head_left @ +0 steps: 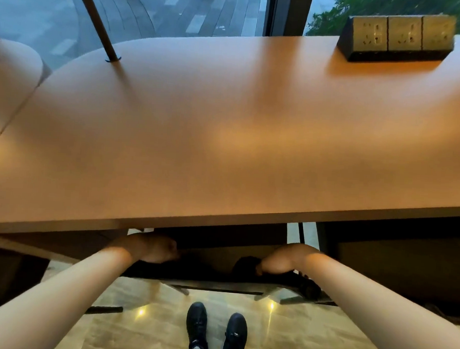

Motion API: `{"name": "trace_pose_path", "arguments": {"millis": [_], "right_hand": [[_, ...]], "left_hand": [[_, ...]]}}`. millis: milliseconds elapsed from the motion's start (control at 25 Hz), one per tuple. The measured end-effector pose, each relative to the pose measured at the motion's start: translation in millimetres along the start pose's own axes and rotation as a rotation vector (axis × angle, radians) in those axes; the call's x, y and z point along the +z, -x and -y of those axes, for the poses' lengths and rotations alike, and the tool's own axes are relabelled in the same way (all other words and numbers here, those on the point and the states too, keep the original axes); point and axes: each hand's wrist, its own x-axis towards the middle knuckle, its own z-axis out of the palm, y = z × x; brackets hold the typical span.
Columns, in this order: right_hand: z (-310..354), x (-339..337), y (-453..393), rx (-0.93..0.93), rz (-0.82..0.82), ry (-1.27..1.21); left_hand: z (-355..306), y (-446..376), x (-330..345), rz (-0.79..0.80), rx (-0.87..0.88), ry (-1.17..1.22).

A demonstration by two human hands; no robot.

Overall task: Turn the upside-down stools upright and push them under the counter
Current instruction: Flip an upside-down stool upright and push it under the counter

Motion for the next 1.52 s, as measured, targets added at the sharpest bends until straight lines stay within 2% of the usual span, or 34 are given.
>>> {"name": "trace_pose_path", "arguments": {"millis": [120,280,400,520,600,800,1040,1280,1520], "right_hand": [[31,4,35,-0.152,-0.112,-0.034],[64,26,84,-0.359,-0.276,-0.240],[89,51,118,-0.541,-0.400,-0.318],[118,79,148,-0.688,-0.542,-0.357],[138,101,165,-0.782,-0.578,-0.414],[191,175,199,-1.010,-0.528,-0.536],[275,295,233,-1.230,-0.301,-0.578],[362,406,260,-1.335,-0.067,-0.413],[441,477,252,-1.356,0.079,-0.264]], "left_hand": [[-14,35,4,-0.122,0.145,0.218],[-12,90,22,-0.411,0.276,0.597],[-6,130,41,-0.596,0.391,0.787],[2,171,70,-0.776,0.438,0.941],[9,198,96,-0.890,0.439,1.048],[35,278,177,-1.150,0.422,1.295],[88,381,311,-1.423,0.282,1.487],[137,466,423,-1.751,0.037,1.647],[185,504,503,-1.961,-0.182,1.786]]}}
